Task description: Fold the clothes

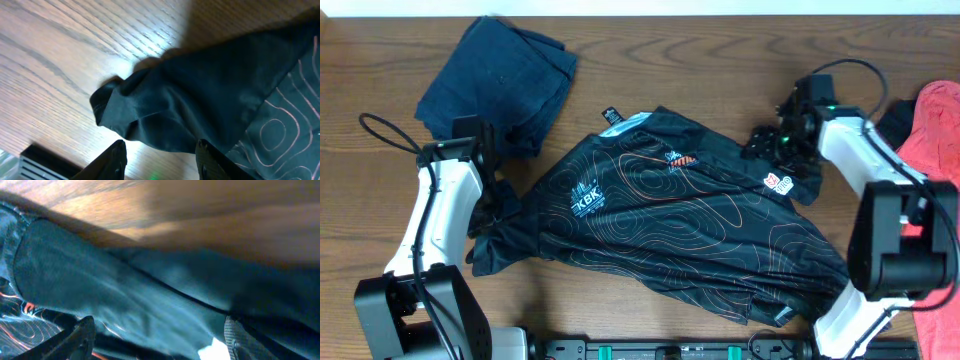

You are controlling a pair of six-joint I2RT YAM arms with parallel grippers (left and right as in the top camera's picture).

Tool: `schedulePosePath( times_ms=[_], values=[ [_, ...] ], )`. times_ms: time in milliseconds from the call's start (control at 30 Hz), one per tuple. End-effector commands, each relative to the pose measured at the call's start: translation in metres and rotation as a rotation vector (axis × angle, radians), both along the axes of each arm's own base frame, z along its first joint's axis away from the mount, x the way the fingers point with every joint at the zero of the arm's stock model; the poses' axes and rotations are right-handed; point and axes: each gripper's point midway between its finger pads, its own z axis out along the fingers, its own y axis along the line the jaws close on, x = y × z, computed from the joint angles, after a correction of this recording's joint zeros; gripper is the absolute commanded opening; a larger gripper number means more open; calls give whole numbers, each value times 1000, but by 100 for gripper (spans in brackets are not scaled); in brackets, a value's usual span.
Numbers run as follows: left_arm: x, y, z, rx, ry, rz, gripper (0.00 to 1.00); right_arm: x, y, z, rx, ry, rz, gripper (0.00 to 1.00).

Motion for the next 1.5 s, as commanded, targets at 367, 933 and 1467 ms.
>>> schedulePosePath(
  times_ms=[367, 933, 1467],
  values=[
    [7, -11, 6, -64, -35, 0, 47, 85, 75, -17, 173, -311, 15, 1],
    [15, -27, 16, -154, -104, -59, 47, 155, 45, 120, 332, -749, 18, 70],
    [32, -60, 97, -283, -490, -189, 56, -70, -129, 68, -142, 136, -363, 59]
  ],
)
